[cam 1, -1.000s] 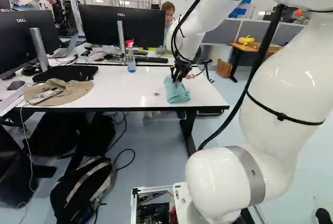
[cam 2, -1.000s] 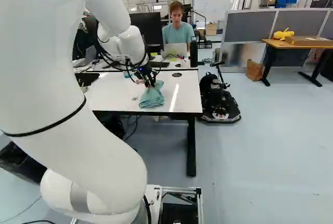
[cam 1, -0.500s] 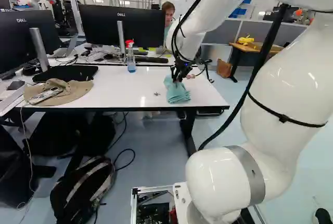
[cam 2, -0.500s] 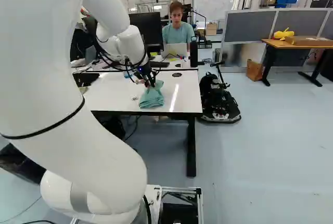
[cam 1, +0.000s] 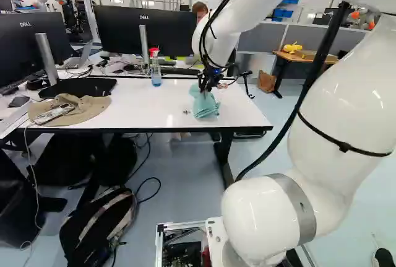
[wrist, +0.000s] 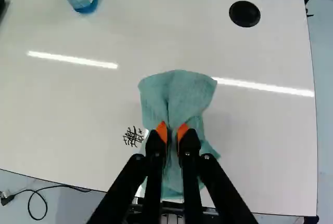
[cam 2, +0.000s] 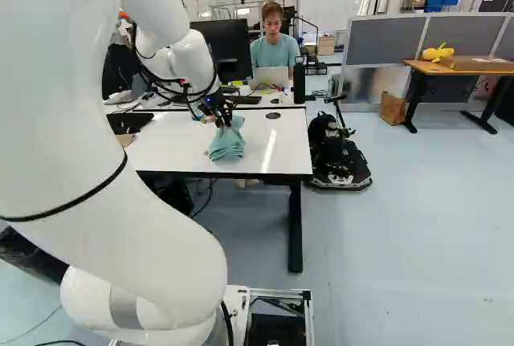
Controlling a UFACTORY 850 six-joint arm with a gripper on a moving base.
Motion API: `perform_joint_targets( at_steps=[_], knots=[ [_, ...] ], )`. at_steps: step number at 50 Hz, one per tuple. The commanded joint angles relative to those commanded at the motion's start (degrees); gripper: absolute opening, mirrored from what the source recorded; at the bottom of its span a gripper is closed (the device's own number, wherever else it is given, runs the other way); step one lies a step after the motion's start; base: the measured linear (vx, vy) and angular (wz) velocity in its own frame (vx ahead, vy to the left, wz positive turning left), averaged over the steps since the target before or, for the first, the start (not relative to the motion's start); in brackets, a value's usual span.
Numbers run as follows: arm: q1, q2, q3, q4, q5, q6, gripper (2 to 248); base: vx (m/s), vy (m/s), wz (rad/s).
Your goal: Clean the table with the green towel
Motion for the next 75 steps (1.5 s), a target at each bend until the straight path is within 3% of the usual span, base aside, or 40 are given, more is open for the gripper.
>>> perform_joint_targets(
  at_steps=[30, 48, 75],
  knots=[
    [6.2, -1.4, -1.4, 0.0, 0.0, 0.0, 42, 0.0, 0.0, 0.0],
    [8.8, -2.3, -2.4, 0.0, 0.0, 0.0, 42, 0.0, 0.0, 0.0],
    [9.3, -4.1, -2.7, 0.0, 0.0, 0.0, 42, 0.0, 0.0, 0.0]
  ],
)
